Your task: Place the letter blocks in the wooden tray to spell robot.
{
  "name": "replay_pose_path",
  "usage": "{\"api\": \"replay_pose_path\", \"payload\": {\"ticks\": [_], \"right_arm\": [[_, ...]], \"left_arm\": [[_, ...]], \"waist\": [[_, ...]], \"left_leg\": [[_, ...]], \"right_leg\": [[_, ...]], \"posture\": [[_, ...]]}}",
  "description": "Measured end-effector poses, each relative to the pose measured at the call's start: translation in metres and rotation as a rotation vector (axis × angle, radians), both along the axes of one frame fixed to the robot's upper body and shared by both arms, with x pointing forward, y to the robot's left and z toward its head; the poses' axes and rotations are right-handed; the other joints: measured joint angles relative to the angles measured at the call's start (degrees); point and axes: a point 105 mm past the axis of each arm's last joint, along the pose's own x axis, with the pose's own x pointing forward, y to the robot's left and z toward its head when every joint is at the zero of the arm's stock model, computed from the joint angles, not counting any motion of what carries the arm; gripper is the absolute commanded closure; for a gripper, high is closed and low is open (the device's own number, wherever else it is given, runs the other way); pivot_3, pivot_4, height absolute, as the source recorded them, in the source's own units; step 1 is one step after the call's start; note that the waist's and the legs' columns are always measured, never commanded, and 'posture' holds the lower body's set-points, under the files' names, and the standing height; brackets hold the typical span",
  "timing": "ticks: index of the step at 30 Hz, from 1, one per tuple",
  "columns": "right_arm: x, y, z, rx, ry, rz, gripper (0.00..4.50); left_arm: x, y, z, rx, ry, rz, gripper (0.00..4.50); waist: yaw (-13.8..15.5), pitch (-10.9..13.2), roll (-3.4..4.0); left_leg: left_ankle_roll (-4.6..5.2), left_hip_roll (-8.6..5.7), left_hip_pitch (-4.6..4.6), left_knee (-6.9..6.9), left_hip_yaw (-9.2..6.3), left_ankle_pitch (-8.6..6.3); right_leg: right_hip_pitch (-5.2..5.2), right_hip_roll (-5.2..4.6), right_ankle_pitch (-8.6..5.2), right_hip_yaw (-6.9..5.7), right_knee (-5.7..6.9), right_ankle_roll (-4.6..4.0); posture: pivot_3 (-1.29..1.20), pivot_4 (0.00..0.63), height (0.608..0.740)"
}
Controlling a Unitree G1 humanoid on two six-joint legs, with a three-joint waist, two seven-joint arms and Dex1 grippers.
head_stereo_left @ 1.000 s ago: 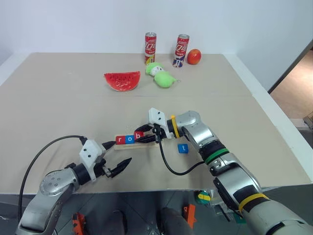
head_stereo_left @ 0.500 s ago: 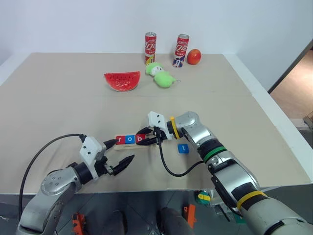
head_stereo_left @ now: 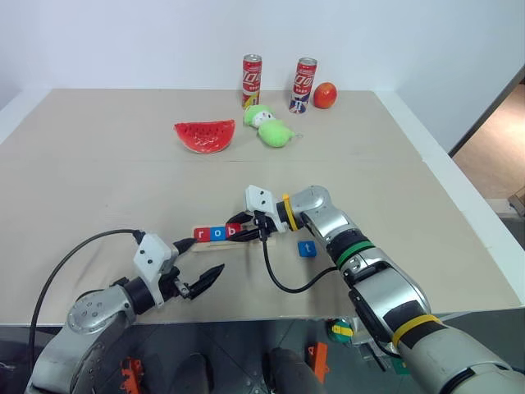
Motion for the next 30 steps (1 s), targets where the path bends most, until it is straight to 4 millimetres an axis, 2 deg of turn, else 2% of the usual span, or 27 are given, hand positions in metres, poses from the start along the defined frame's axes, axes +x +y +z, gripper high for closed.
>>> {"api": "replay_pose_path", "payload": {"ticks": [30], "right_arm": [[-0.0029, -0.0006, 0.0008, 0.030, 0.089, -0.047, 2.74]], "left_arm": [[0.0006, -0.0003, -0.0008, 0.025, -0.007, -0.001, 0.00]], "waist": [[0.0, 0.0, 0.01]], "left_leg": [[0.00, 0.00, 0.00, -0.02, 0.00, 0.00]], "right_leg": [[0.00, 0.00, -0.01, -0.01, 0.00, 0.00]], "posture": [[0.00, 0.150, 0.740]]}}
